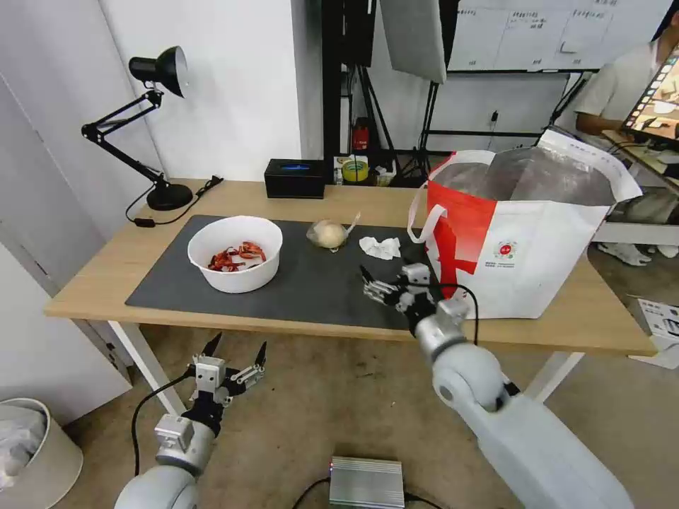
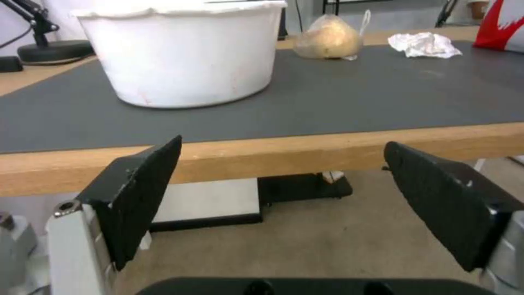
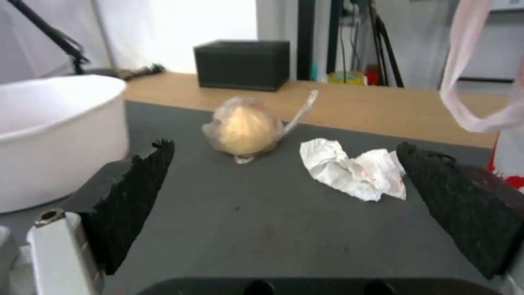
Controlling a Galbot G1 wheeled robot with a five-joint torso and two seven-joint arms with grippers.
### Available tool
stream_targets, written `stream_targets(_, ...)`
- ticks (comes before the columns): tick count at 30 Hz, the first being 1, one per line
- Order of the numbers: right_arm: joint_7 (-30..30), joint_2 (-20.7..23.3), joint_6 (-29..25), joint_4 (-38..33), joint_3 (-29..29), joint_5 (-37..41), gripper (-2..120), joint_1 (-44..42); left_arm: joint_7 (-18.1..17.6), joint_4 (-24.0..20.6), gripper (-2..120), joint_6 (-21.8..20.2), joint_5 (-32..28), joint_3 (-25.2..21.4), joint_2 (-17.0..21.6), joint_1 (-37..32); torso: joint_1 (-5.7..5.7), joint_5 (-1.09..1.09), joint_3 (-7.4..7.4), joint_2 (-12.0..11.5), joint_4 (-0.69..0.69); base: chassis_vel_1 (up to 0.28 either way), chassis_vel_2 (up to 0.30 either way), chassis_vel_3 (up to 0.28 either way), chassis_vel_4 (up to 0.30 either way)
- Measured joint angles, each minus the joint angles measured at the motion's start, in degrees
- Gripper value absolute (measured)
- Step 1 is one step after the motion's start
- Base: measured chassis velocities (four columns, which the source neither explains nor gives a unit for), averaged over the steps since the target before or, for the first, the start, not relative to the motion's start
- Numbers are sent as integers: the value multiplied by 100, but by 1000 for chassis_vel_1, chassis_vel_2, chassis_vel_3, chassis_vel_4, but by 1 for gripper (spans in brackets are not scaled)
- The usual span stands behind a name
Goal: Pick up the trash from the table and place it into the takeout bag.
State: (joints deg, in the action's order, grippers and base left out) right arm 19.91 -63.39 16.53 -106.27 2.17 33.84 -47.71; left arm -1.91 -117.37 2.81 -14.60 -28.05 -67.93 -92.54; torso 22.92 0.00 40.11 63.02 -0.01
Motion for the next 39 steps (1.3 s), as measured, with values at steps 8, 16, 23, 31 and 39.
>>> stream_targets(8, 643, -363, 529, 931, 508, 174, 100, 1125, -2, -44, 100, 0, -2, -56, -37, -53, 0, 0, 0, -1, 2, 0, 0, 0, 0)
stream_targets(16, 1034, -831, 772, 2182, 784, 227, 100, 1987, -2, -5, 100, 0, -1, -62, -37, -44, 1, 0, 0, 0, 1, 0, 0, 0, 0)
stream_targets(23, 1059, -1220, 765, 3017, 769, 168, 100, 2262, -1, 25, 100, 6, -1, -58, -31, -22, 0, 0, 0, 0, 1, 0, 0, 0, 0)
stream_targets(31, 1056, -1532, 753, 3650, 691, -13, 100, 2374, 2, 62, 100, 45, -4, -43, -33, -20, 0, 0, 0, 0, 1, 0, 0, 0, 0)
stream_targets(39, 1045, -1659, 751, 3862, 644, -40, 100, 2415, 14, 108, 100, 123, -2, -26, -43, -26, 0, 0, 0, 0, 1, 0, 0, 0, 0)
